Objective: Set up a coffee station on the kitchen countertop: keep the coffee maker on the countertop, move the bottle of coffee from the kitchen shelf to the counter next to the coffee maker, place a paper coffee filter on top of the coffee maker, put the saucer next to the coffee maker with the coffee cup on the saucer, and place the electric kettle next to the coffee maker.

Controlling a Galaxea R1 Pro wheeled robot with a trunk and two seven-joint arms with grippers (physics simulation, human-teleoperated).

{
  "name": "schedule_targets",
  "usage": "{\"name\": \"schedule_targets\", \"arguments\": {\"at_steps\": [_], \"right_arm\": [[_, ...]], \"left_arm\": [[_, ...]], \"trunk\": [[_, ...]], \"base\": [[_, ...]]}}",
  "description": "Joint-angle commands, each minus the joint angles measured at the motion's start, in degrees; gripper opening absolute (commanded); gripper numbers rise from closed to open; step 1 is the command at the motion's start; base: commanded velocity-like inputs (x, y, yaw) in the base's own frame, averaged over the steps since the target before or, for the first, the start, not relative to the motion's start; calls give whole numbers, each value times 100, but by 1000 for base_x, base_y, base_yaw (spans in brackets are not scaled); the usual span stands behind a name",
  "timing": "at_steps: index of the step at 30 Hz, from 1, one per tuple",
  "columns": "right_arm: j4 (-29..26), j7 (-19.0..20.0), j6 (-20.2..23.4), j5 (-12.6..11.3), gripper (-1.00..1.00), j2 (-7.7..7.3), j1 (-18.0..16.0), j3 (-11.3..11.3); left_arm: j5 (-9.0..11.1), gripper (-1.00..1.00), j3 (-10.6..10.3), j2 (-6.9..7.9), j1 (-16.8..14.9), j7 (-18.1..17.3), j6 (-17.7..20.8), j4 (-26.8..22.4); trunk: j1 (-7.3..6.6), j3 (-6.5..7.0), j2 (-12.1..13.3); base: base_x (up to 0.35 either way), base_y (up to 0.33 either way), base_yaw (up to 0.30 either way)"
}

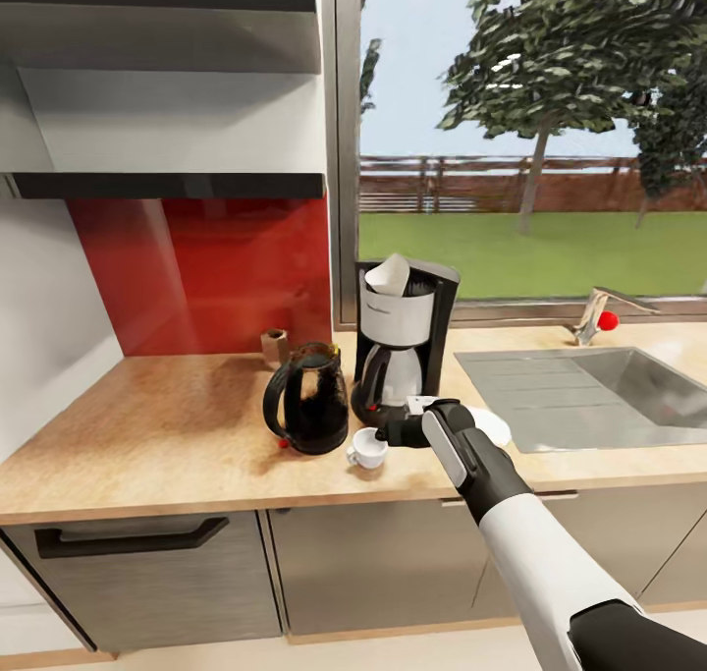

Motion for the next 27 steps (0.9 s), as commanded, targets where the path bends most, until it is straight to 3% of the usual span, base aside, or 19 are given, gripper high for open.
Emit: {"name": "schedule_targets", "arguments": {"at_steps": [1, 8, 15, 27], "right_arm": [[6, -58, 15, -59, 100, -1, -5, 11], [98, -52, 9, -64, 100, -1, -5, 11], [145, -50, 1, -64, 100, -1, -5, 11], [147, -50, -8, -63, 100, -1, -5, 11]], "left_arm": [[49, 100, -49, 0, -3, 13, -15, 1], [49, 100, -58, -31, -2, 13, -15, -4], [49, 100, -58, -44, -2, 13, -15, -4], [49, 100, -49, -43, -2, 13, -15, -4]], "trunk": [[2, -8, -6], [2, -17, -6], [155, -201, -287], [155, -212, -287]], "base": [[29, 26, 0], [6, 5, 0], [0, 0, 0], [79, 40, 0]]}}
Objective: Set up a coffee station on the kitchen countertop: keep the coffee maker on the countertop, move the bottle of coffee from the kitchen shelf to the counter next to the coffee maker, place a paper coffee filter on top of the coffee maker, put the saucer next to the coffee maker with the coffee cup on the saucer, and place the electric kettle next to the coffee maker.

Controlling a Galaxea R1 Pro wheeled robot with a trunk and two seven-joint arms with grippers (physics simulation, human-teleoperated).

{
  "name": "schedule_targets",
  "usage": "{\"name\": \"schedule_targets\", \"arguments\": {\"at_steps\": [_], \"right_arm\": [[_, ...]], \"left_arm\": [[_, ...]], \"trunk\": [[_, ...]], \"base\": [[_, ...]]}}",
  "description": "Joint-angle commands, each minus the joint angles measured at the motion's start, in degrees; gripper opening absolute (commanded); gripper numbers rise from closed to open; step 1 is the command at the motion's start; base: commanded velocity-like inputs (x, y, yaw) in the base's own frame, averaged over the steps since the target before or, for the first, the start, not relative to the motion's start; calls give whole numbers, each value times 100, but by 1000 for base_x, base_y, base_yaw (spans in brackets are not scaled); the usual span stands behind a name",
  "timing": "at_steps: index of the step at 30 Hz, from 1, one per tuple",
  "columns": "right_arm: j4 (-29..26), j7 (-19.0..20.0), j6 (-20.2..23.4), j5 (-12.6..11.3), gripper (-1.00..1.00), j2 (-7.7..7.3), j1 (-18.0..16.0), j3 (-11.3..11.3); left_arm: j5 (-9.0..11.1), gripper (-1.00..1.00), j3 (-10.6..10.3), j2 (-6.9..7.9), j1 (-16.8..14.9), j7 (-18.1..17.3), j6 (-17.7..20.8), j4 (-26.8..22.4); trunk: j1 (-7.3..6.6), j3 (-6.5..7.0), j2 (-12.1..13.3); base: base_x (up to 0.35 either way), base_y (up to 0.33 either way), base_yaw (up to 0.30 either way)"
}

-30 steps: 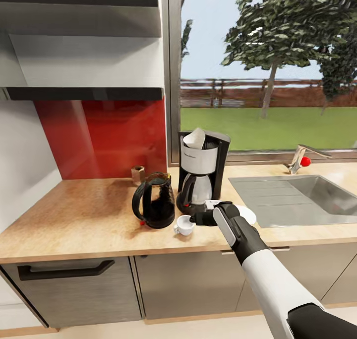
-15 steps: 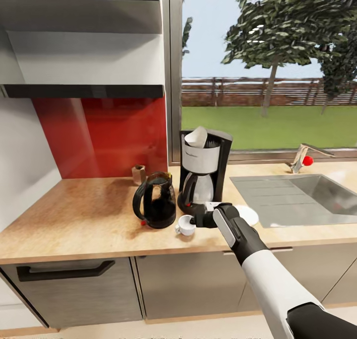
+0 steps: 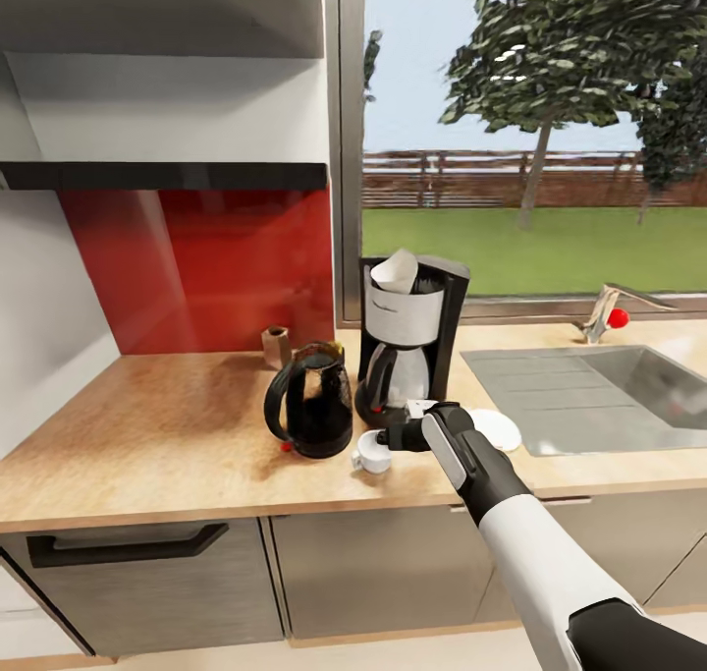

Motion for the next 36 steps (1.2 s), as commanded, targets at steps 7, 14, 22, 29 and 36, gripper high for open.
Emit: {"name": "schedule_targets", "arguments": {"at_steps": [7, 14, 22, 29, 36], "right_arm": [[-5, -58, 15, -60, 100, -8, -5, 12], [2, -58, 15, -63, 100, -10, -5, 3], [4, -58, 15, -61, 100, -10, -5, 3], [95, -58, 15, -63, 100, -11, -5, 3], [117, -58, 15, -60, 100, -11, -5, 1]], "left_arm": [[49, 100, -49, -3, -4, 18, -17, 3], [49, 100, -49, -3, -4, 18, -17, 3], [49, 100, -49, -3, -3, 18, -17, 3], [49, 100, -49, -3, -2, 18, -17, 3], [49, 100, -49, -3, -4, 18, -17, 3]], "trunk": [[2, -8, -6], [24, -57, -46], [134, -205, -246], [134, -209, -246], [178, -245, -327]], "base": [[36, 16, 0], [1, 0, 0], [0, 0, 0], [0, 0, 0], [0, 0, 0]]}}
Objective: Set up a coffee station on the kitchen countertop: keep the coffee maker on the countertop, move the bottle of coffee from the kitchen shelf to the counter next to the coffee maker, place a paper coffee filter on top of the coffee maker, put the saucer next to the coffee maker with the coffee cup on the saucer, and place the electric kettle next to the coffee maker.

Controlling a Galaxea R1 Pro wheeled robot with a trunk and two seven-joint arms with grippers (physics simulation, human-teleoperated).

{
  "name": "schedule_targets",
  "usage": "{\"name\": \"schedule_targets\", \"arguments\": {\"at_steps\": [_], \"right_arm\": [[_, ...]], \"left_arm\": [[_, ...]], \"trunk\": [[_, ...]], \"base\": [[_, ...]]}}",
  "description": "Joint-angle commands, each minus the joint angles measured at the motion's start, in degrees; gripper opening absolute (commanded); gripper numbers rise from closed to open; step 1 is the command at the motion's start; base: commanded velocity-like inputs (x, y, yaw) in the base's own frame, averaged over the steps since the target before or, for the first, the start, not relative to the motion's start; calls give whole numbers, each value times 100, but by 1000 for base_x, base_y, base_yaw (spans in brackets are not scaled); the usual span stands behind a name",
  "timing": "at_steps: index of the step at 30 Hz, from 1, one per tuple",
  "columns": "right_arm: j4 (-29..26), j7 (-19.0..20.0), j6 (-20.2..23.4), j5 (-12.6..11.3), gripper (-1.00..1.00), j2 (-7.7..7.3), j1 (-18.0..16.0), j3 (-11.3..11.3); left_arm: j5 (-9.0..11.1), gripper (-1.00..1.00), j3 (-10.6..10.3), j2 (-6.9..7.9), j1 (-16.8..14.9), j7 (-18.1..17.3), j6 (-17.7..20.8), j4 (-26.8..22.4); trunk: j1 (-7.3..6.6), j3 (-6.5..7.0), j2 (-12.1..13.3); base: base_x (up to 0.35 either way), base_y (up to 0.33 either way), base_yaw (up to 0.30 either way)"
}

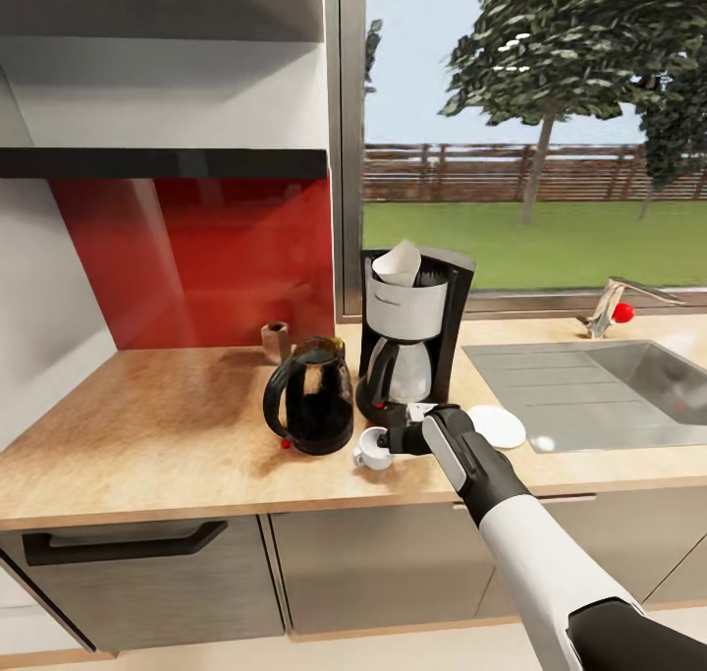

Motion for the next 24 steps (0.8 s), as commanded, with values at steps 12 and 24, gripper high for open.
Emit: {"name": "schedule_targets", "arguments": {"at_steps": [12, 24], "right_arm": [[-2, -58, 12, -63, -100, -5, 4, 7], [-3, -58, 10, -64, -100, -4, 4, 6]], "left_arm": [[49, 100, -49, -1, -5, 19, -18, 3], [49, 100, -49, -1, -5, 19, -18, 3]], "trunk": [[1, -8, -7], [1, -8, -7]], "base": [[0, 0, 0], [0, 0, 0]]}}
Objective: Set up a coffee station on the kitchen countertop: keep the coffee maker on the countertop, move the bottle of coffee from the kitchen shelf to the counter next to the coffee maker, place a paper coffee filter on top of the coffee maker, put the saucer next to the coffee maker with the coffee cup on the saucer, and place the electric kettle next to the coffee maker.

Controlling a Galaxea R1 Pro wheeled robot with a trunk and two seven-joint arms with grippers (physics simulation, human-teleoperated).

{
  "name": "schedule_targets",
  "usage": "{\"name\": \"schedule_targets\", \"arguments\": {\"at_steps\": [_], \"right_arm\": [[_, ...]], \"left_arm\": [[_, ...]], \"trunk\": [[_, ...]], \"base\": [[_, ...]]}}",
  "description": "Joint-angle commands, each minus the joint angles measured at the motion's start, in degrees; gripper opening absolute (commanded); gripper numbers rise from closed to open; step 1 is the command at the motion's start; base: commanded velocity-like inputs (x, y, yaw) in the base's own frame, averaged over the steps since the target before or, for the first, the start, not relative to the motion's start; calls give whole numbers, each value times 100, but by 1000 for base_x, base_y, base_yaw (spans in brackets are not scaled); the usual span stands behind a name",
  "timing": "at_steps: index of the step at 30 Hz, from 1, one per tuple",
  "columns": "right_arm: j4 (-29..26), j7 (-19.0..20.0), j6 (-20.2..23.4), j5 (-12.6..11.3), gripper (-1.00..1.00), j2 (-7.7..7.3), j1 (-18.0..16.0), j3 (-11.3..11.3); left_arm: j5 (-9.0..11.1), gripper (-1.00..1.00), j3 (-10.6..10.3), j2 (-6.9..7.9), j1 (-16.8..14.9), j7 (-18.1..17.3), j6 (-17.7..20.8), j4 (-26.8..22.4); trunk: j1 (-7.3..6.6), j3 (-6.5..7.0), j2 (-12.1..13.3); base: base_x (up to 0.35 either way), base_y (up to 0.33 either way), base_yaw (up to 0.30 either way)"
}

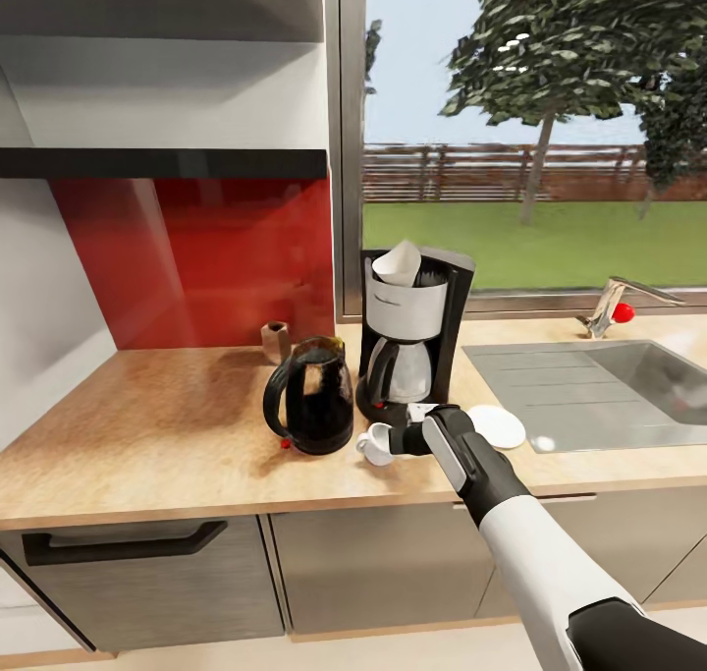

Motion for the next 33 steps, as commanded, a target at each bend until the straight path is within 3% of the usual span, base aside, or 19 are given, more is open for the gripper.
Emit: {"name": "schedule_targets", "arguments": {"at_steps": [1, 12, 24, 33], "right_arm": [[0, -59, 14, -103, -100, -1, -1, 16], [-2, -59, 10, -103, -100, -3, -1, 18], [-4, -59, 12, -103, -100, -4, -1, 16], [-3, -59, 11, -103, -100, -2, -1, 18]], "left_arm": [[49, 100, -50, -2, -4, 19, -18, 4], [49, 100, -50, -2, -4, 19, -18, 4], [41, 100, -56, -7, -3, 19, -18, 3], [40, 100, -58, -45, -4, 19, -18, 3]], "trunk": [[1, -8, -5], [1, -6, -5], [1, 95, -5], [1, 180, -5]], "base": [[0, 0, 0], [0, 0, 0], [-1, -1, 0], [-190, -139, 0]]}}
